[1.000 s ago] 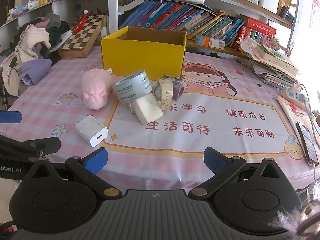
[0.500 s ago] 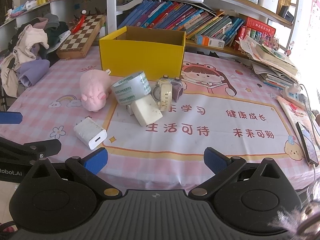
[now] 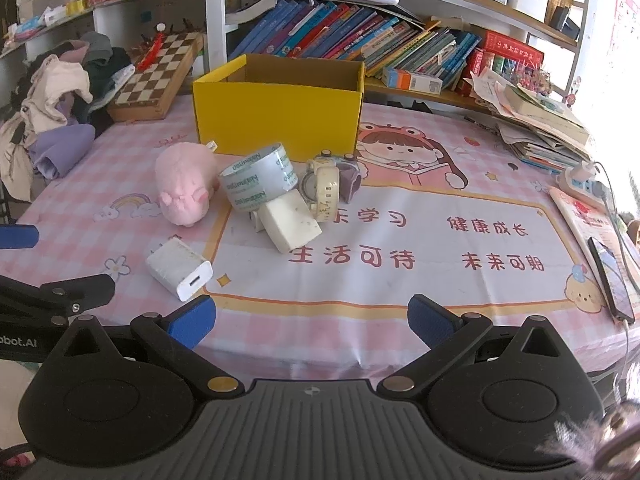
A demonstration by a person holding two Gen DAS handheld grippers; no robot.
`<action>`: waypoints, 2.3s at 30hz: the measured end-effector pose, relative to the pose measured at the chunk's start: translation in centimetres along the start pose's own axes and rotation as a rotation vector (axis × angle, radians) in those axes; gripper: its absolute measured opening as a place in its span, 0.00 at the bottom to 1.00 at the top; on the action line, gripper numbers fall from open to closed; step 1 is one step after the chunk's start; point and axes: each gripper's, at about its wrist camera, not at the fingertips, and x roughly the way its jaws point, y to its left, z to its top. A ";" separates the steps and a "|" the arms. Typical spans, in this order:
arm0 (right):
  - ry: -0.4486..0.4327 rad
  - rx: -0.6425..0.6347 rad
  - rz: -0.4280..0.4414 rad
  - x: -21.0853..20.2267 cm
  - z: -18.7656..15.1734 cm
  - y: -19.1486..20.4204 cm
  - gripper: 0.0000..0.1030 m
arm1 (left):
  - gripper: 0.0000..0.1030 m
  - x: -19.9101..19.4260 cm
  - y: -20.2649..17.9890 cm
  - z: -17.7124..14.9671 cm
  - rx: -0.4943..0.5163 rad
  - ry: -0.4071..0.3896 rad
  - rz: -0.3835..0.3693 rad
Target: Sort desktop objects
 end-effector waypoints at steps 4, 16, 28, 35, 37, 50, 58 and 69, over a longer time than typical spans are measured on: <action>-0.005 0.008 -0.002 -0.3 0.0 0.0 1.00 | 1.00 0.0 0.0 0.0 -0.002 -0.003 -0.009; 0.017 0.025 0.006 0.2 0.2 -0.2 1.00 | 1.00 0.5 0.3 -0.2 -0.014 0.012 -0.043; 0.034 0.048 0.031 1.8 1.0 -1.4 0.89 | 0.99 1.2 0.6 0.2 -0.019 0.011 -0.004; 0.051 0.004 0.073 3.5 2.1 -1.4 0.80 | 0.99 2.5 -0.5 0.5 0.023 0.037 -0.004; 0.053 -0.002 0.080 4.0 2.5 -1.6 0.80 | 0.99 2.9 -0.7 0.8 0.024 0.042 -0.003; 0.097 -0.061 0.130 8.1 5.5 -2.8 0.76 | 0.90 6.7 -1.8 2.2 0.028 0.105 -0.015; 0.162 -0.100 0.196 11.1 6.7 -2.7 0.65 | 0.87 8.6 -1.7 2.4 -0.003 0.153 0.006; 0.264 -0.096 0.271 14.7 7.3 -2.7 0.57 | 0.80 10.4 -1.8 2.3 -0.015 0.215 0.021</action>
